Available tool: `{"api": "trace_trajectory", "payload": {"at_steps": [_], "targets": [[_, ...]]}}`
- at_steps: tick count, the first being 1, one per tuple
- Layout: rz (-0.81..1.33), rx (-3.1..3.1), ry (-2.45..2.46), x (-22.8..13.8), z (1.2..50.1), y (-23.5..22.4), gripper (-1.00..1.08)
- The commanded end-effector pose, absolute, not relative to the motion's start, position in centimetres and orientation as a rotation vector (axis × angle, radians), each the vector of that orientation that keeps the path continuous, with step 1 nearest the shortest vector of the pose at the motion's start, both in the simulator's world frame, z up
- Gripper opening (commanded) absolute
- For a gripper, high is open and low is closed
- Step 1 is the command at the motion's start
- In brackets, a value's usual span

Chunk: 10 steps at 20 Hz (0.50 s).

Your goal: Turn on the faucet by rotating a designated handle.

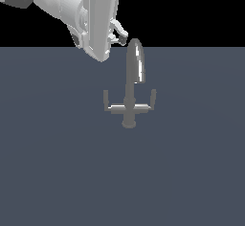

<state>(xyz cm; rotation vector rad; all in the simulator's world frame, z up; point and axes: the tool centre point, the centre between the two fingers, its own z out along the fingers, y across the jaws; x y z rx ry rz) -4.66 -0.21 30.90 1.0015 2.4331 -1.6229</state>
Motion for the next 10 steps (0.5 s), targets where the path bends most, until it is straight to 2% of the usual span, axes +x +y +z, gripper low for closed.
{"api": "trace_trajectory", "payload": {"at_steps": [1, 10], "targets": [[-1.680, 0.891, 2.470, -4.0, 30.0, 0.0, -1.00], [-1.880, 0.489, 2.569, -1.7, 26.8, 1.0, -1.00]]}}
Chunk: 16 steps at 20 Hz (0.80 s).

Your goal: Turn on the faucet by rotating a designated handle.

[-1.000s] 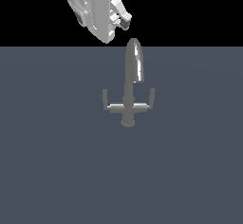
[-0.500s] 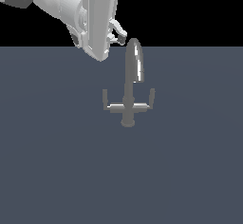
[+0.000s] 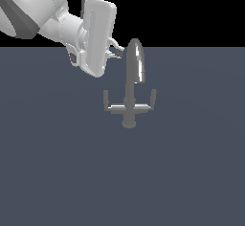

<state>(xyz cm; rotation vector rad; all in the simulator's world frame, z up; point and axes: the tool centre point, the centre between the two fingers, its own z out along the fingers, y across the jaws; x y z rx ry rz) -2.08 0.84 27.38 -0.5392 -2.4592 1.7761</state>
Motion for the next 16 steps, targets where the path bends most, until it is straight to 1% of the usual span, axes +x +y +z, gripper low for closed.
{"api": "trace_trajectory", "payload": {"at_steps": [1, 16], "targets": [[1.794, -0.418, -2.431, -1.5, 26.4, 1.1, -1.00], [1.841, 0.223, -2.159, 1.5, 20.3, 3.3, -1.00]]}}
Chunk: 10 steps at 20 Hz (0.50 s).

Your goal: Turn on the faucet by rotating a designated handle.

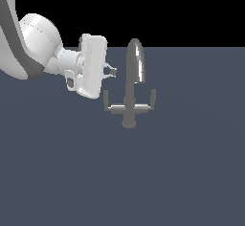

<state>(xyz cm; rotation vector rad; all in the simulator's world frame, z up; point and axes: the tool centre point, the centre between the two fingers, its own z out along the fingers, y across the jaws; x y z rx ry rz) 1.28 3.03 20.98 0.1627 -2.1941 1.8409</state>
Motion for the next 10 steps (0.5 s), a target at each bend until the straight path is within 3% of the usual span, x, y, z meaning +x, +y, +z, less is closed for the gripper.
{"api": "trace_trajectory", "payload": {"at_steps": [1, 10], "targets": [[1.841, 0.261, -2.136, 1.7, 19.9, 3.4, -1.00], [1.825, 0.560, -1.912, 2.9, 16.0, 4.8, -1.00]]}}
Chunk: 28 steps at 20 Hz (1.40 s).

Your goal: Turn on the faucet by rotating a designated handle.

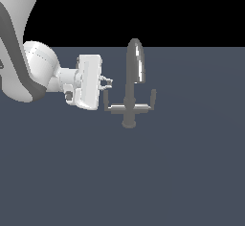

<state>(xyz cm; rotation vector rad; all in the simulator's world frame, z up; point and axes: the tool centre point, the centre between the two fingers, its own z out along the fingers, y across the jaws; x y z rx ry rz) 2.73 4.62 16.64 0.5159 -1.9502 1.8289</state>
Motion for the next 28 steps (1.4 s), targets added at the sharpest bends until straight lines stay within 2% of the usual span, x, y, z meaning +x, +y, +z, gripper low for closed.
{"api": "trace_trajectory", "payload": {"at_steps": [1, 20, 28], "targets": [[1.822, 0.585, -1.890, 3.0, 15.7, 5.0, -1.00], [1.796, 0.751, -1.725, 3.5, 13.0, 6.0, -1.00], [1.796, 0.751, -1.725, 1.5, 13.8, 5.9, -1.00]]}}
